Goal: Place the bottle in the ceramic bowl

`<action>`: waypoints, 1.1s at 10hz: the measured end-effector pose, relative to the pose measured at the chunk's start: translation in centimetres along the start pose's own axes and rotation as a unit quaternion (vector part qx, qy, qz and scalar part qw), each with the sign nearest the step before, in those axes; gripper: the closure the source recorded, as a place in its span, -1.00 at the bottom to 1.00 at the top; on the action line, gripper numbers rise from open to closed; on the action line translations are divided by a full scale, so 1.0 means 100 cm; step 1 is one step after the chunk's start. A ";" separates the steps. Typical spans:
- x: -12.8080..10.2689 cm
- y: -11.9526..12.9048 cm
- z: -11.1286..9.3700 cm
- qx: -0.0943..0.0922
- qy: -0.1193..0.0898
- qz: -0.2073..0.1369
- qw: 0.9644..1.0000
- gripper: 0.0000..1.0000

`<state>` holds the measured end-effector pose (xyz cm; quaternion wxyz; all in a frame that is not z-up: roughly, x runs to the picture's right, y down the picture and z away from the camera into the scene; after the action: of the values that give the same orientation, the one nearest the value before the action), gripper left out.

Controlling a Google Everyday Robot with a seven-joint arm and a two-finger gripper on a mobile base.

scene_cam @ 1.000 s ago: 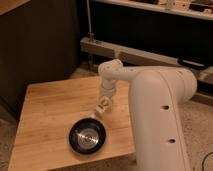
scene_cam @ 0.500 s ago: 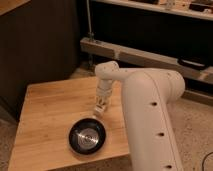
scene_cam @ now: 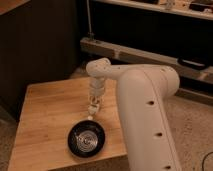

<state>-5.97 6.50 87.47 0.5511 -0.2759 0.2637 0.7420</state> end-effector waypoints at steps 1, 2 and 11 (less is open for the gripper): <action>0.011 0.005 -0.027 -0.004 -0.017 -0.010 1.000 1.00; 0.021 0.009 -0.050 -0.011 -0.033 -0.016 0.999 1.00; 0.135 0.021 -0.096 -0.012 -0.054 -0.096 0.994 0.23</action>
<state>-10.14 8.38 71.43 0.6300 -0.2655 0.1971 0.7027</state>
